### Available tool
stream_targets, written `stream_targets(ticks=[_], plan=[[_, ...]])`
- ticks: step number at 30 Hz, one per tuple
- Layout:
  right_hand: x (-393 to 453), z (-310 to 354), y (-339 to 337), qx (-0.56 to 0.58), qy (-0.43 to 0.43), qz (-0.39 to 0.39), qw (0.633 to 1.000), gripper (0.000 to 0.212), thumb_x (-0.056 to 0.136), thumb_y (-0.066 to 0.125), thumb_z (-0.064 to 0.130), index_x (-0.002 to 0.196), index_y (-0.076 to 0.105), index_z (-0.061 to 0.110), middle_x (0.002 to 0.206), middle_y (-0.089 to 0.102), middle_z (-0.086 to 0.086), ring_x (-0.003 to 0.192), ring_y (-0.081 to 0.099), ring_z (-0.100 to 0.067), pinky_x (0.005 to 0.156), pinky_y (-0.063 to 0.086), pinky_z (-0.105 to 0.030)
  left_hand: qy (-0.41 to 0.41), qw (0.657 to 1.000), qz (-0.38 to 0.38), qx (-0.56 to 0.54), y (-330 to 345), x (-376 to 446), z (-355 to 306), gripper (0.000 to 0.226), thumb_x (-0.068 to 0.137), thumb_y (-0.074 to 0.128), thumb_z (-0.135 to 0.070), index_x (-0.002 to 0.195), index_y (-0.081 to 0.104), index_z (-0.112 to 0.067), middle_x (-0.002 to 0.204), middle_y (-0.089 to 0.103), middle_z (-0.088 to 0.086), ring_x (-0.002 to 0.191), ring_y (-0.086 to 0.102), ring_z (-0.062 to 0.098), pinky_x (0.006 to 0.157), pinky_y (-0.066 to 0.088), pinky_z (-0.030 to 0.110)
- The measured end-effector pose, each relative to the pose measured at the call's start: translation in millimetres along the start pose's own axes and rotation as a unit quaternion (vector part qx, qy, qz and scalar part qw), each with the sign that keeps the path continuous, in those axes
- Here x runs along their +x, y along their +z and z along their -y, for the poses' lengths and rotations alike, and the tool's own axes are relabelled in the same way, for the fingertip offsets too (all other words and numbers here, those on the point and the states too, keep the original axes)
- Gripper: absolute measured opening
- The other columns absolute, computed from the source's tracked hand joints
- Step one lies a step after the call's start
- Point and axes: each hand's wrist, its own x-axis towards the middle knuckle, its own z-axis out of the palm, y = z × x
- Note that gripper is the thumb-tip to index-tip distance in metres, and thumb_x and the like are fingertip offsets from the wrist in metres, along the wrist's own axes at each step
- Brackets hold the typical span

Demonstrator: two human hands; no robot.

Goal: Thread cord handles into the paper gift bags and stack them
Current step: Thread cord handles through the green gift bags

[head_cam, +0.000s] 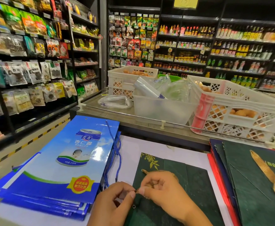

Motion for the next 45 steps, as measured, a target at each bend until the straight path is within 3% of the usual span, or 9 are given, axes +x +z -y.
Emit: stream_targets(ticks=[4,8,12,16,21,30,33,38,45], plan=[[1.0,-3.6,-3.9,-0.022,-0.012,-0.034,0.999,0.012,0.092,0.077,0.018,0.081,0.072,0.014,0.061,0.051,0.003,0.055,0.043,-0.009,0.056,0.038,-0.02,0.003,1.0,-0.024,0.016,5.1,3.9,2.9,0.04,0.081,0.083,-0.008,0.09,0.071,-0.045,0.101,0.065,-0.022,0.095,0.067,0.002,0.077,0.058,0.019],[0.8,-6.5,-7.7,-0.021,0.001,-0.041,0.999,0.018,0.091,0.079,0.023,0.08,0.07,0.012,0.058,0.05,-0.004,0.053,0.043,-0.015,0.055,0.04,-0.024,-0.049,0.999,0.001,0.014,6.6,7.3,7.9,0.033,0.079,0.083,-0.008,0.093,0.074,-0.037,0.084,0.073,-0.013,0.076,0.07,0.006,0.077,0.061,0.025],[-0.8,-3.6,-7.5,0.036,0.01,-0.007,0.999,0.01,0.101,0.063,0.011,0.093,0.069,0.013,0.07,0.07,-0.015,0.056,0.062,-0.026,0.052,0.049,-0.032,-0.072,0.997,0.013,-0.036,3.4,10.8,8.2,0.038,0.077,0.085,-0.003,0.102,0.072,-0.028,0.088,0.075,-0.001,0.064,0.064,0.009,0.067,0.056,0.02],[-2.4,0.8,-8.1,0.058,0.004,-0.003,0.998,0.024,0.102,0.058,0.0,0.113,0.075,0.013,0.094,0.078,-0.015,0.076,0.071,-0.028,0.058,0.058,-0.034,-0.041,0.996,0.082,0.003,2.2,10.9,6.6,0.047,0.074,0.088,-0.027,0.111,0.064,-0.044,0.078,0.067,0.004,0.064,0.059,0.006,0.066,0.051,0.018],[-10.0,15.0,-19.3,0.072,-0.043,-0.034,0.996,0.028,0.096,0.064,-0.007,0.096,0.082,0.014,0.077,0.073,-0.021,0.062,0.065,-0.029,0.057,0.056,-0.034,-0.042,0.997,0.054,-0.019,3.3,9.6,5.8,0.042,0.078,0.086,-0.02,0.106,0.066,-0.043,0.074,0.064,0.006,0.063,0.056,0.007,0.065,0.049,0.021],[-9.2,17.8,-11.1,-0.064,-0.018,0.011,0.998,0.009,0.088,0.08,0.018,0.085,0.083,0.026,0.074,0.071,-0.009,0.065,0.057,-0.006,0.066,0.051,-0.02,-0.072,0.996,-0.018,-0.053,4.9,9.7,4.0,0.05,0.077,0.089,-0.008,0.112,0.064,-0.033,0.063,0.064,0.003,0.059,0.059,0.012,0.066,0.053,0.023],[-4.4,10.8,-4.2,-0.105,0.005,0.025,0.994,0.006,0.09,0.078,0.03,0.085,0.081,0.027,0.066,0.066,0.004,0.062,0.054,-0.004,0.065,0.048,-0.02,-0.082,0.991,-0.019,-0.108,2.6,6.9,2.5,0.04,0.086,0.075,0.005,0.113,0.067,-0.024,0.066,0.066,0.012,0.062,0.058,0.02,0.07,0.053,0.038],[-3.2,4.9,-8.5,-0.085,0.012,-0.015,0.996,0.01,0.093,0.076,0.026,0.085,0.08,0.023,0.063,0.062,-0.007,0.055,0.053,-0.014,0.06,0.048,-0.026,-0.113,0.976,0.01,-0.188,-2.8,1.4,-7.8,0.043,0.088,0.049,0.027,0.104,0.069,-0.006,0.073,0.071,0.022,0.061,0.064,0.02,0.061,0.054,0.03],[-3.8,5.0,-8.4,-0.077,0.047,0.01,0.996,0.004,0.087,0.081,0.028,0.085,0.082,0.025,0.062,0.066,0.006,0.056,0.057,-0.009,0.061,0.053,-0.028,-0.104,0.988,0.037,-0.107,-2.1,3.0,-10.0,0.029,0.086,0.073,0.01,0.105,0.073,-0.013,0.058,0.062,0.001,0.059,0.06,0.008,0.067,0.053,0.022]])
